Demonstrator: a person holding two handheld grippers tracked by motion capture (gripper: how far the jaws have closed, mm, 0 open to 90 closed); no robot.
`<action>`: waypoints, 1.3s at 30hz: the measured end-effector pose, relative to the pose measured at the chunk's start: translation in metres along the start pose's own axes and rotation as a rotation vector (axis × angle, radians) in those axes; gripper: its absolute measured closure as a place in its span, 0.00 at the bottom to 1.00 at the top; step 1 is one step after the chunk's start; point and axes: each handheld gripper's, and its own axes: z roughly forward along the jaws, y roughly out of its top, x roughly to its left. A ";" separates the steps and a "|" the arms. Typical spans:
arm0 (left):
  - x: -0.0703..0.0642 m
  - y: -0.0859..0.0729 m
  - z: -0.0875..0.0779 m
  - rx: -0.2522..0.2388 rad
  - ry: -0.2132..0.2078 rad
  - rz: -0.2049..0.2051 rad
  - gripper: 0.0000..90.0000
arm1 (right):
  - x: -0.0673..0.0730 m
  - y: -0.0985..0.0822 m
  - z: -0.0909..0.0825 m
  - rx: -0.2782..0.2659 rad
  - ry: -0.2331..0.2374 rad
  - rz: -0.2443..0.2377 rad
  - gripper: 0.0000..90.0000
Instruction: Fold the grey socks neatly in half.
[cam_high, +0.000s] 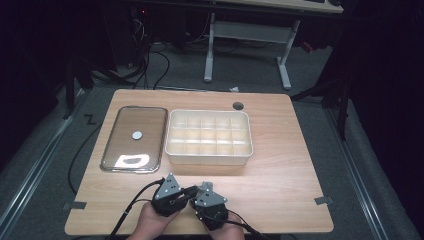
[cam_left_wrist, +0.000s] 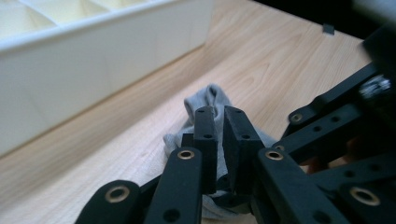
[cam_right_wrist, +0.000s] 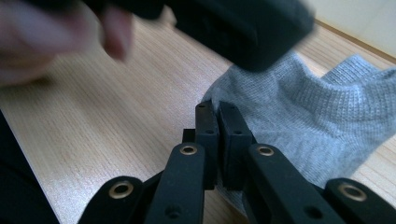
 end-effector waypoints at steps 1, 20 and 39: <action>0.002 -0.003 0.004 0.017 -0.005 -0.007 0.94 | 0.000 0.000 0.000 -0.002 0.002 0.005 0.98; 0.009 -0.013 0.015 0.079 0.056 0.011 0.97 | -0.005 0.005 -0.010 -0.007 0.036 0.009 0.92; 0.007 -0.005 -0.001 0.056 0.062 -0.004 0.90 | -0.027 -0.014 -0.017 0.008 -0.059 0.057 0.89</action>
